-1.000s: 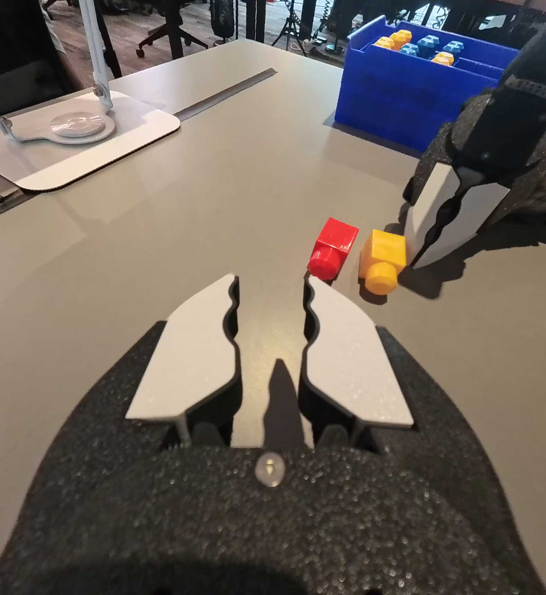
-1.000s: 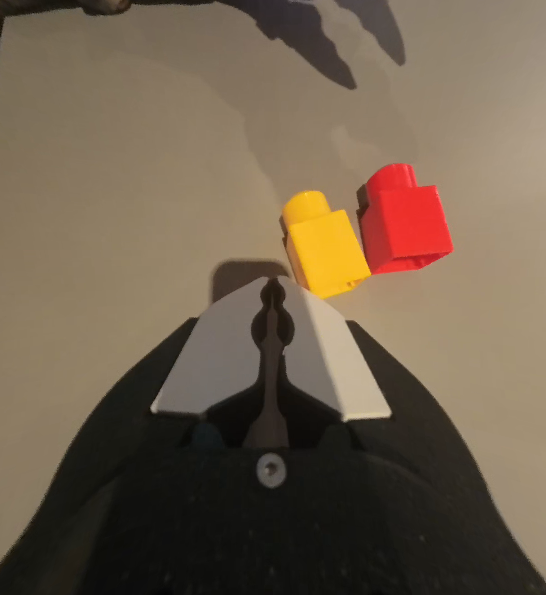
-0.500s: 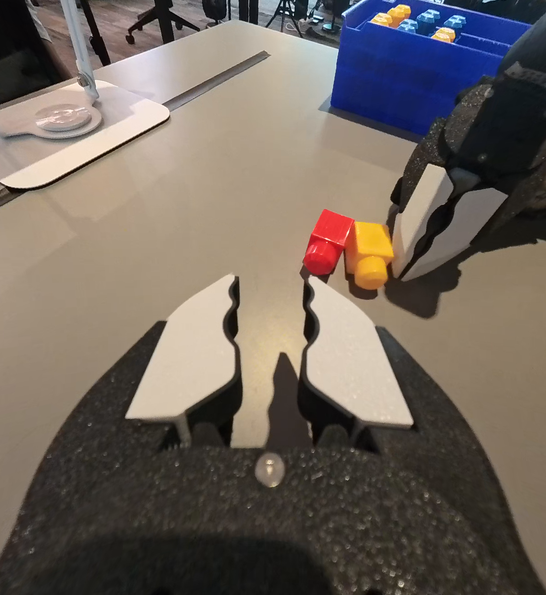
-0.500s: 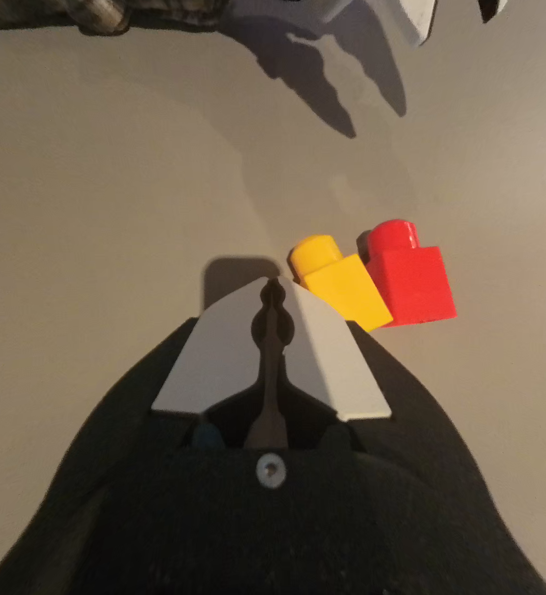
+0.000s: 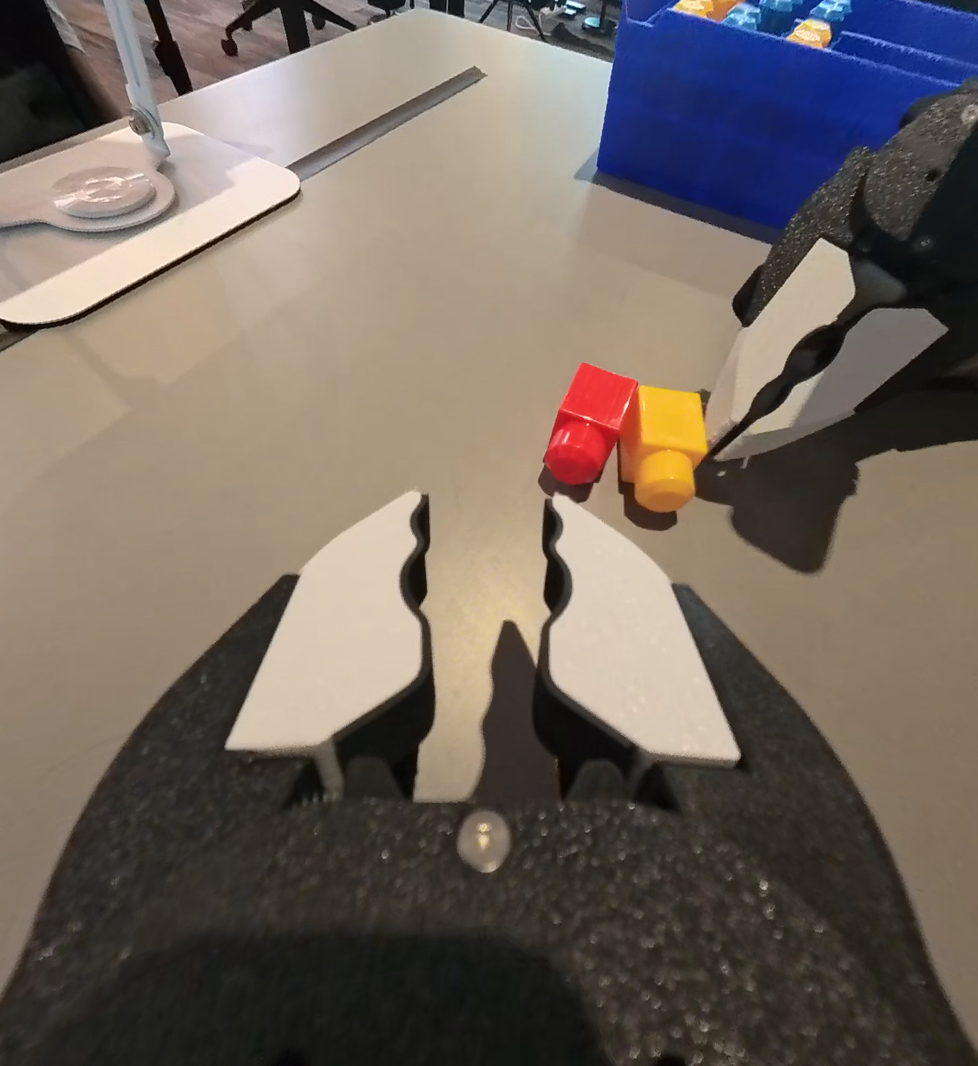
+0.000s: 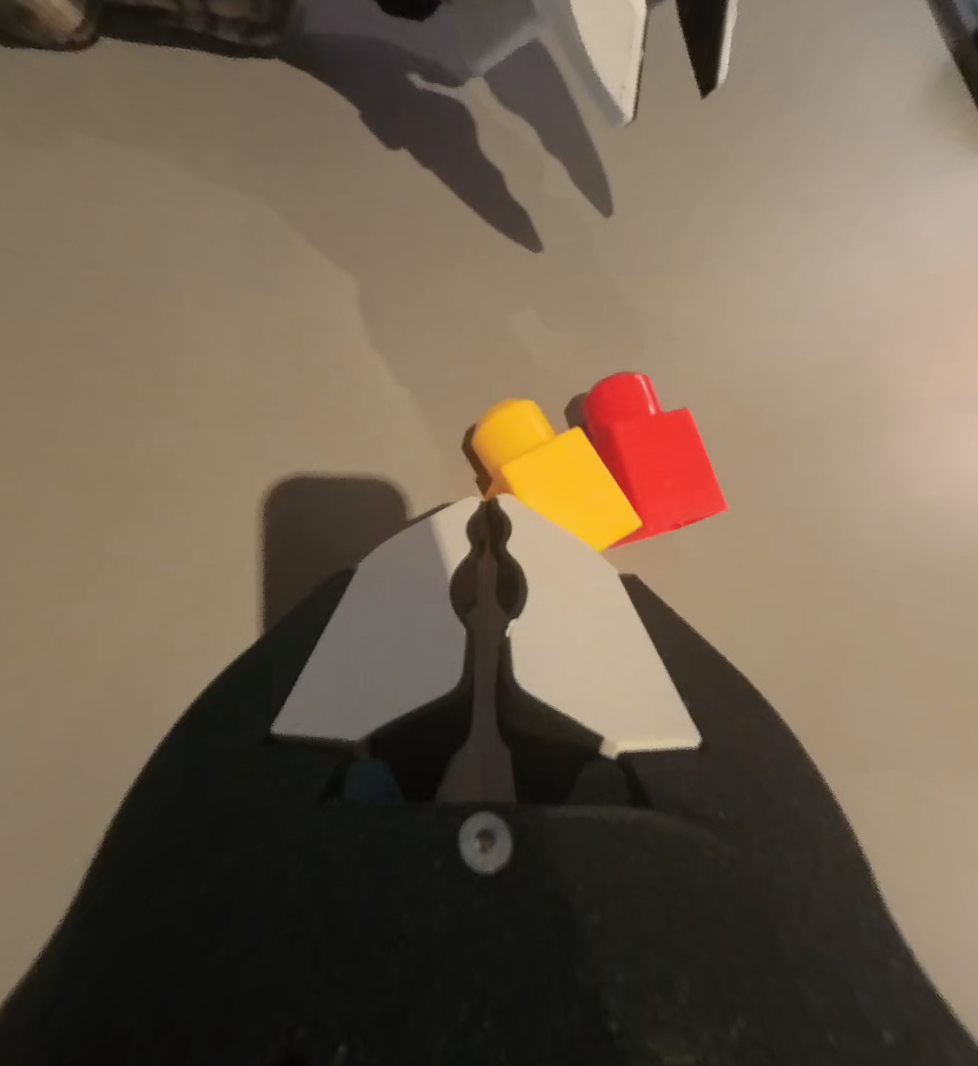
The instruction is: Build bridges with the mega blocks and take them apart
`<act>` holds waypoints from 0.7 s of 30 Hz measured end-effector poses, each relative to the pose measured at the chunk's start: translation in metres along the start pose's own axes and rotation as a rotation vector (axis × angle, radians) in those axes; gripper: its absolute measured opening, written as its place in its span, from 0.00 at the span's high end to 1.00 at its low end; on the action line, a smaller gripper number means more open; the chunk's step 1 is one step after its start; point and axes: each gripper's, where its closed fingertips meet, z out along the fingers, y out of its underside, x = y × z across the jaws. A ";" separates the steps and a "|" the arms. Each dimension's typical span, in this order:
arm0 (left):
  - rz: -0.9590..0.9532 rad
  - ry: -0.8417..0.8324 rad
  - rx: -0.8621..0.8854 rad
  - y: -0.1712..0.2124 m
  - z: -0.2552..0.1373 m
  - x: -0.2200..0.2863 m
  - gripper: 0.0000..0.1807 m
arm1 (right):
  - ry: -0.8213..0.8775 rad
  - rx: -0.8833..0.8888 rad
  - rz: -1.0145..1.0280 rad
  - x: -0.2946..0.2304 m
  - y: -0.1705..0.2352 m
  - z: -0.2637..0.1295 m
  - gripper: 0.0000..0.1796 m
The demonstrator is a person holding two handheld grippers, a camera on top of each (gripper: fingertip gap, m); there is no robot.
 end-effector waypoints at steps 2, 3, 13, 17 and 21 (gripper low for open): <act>0.002 0.003 -0.009 0.001 0.001 0.000 0.79 | -0.004 0.000 -0.008 -0.002 -0.003 0.003 1.00; 0.004 0.004 -0.012 0.002 0.001 0.000 0.79 | 0.000 -0.002 -0.013 -0.002 -0.004 0.003 1.00; 0.019 0.075 -0.049 0.006 0.006 0.014 0.80 | -0.019 0.031 0.025 -0.004 -0.015 0.006 1.00; 0.070 0.134 -0.108 0.012 0.014 0.034 0.86 | 0.015 0.125 0.066 0.007 -0.022 -0.021 1.00; 0.087 0.150 -0.216 0.026 0.028 0.050 0.93 | 0.084 0.215 0.169 0.042 -0.008 -0.052 0.98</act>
